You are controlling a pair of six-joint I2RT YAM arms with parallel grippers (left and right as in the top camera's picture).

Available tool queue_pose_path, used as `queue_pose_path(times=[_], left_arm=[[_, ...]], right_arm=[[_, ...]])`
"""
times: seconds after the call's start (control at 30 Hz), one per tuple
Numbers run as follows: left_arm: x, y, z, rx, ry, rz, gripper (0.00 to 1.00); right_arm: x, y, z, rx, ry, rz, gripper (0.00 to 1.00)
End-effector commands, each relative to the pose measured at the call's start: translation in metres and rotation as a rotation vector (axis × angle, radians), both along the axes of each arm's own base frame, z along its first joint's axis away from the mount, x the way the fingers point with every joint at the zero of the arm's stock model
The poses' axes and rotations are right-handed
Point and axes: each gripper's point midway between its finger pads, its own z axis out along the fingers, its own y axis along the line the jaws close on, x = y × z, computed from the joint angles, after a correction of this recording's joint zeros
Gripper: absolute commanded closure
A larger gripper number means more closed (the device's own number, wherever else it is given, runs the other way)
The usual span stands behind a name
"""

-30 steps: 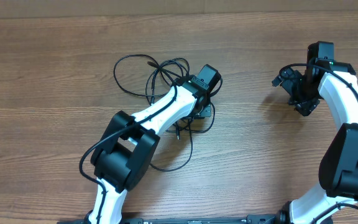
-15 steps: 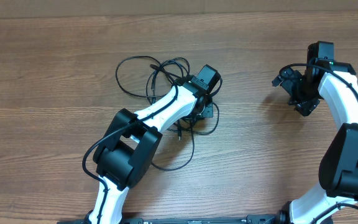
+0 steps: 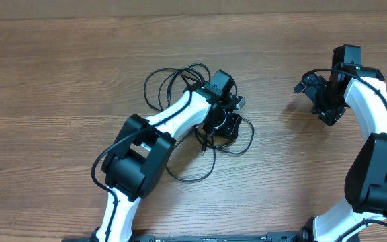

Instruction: Untangle cables

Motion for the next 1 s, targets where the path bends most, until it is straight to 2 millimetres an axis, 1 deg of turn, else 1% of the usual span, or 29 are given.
queue_pose_path(times=[0.0,0.1,0.23,0.3,0.43,0.57,0.6,0.7,0.77,0.87,0.97], left_arm=[[-0.007,-0.006,0.028,-0.284,0.084,-0.106,0.96],[-0.006,-0.002,0.055,-0.469,0.118,-0.145,0.96],[-0.002,0.01,0.088,-0.683,0.147,-0.164,0.96],[0.0,0.016,0.097,-0.731,0.162,-0.152,0.96],[0.001,0.026,0.099,-0.708,0.154,-0.136,0.96],[-0.003,0.035,0.112,-0.6,0.072,-0.154,0.96],[-0.003,0.04,0.12,-0.541,0.018,-0.157,0.96],[0.0,0.051,0.141,-0.438,-0.088,-0.139,0.96],[0.004,0.061,0.157,-0.353,-0.165,-0.095,0.96],[0.015,0.084,0.174,-0.188,-0.272,0.027,0.96],[0.028,0.12,0.187,0.007,-0.366,0.214,0.96]], right_arm=[[0.0,-0.003,0.002,-0.012,-0.006,-0.007,0.0],[0.0,-0.003,0.002,-0.013,-0.006,-0.007,0.0],[0.0,-0.003,0.002,-0.013,-0.006,-0.007,0.0],[0.0,-0.003,0.002,-0.013,-0.006,-0.007,0.0],[0.0,-0.003,0.002,-0.012,-0.006,-0.007,0.0],[0.0,-0.003,0.002,-0.013,-0.006,-0.007,0.0],[0.0,-0.003,0.002,-0.012,-0.006,-0.007,0.0],[0.0,-0.003,0.002,-0.013,-0.006,-0.007,0.0],[0.0,-0.003,0.002,-0.013,-0.006,-0.007,0.0],[0.0,-0.003,0.002,-0.013,-0.006,-0.007,0.0],[0.0,-0.003,0.002,-0.013,-0.006,-0.007,0.0]])
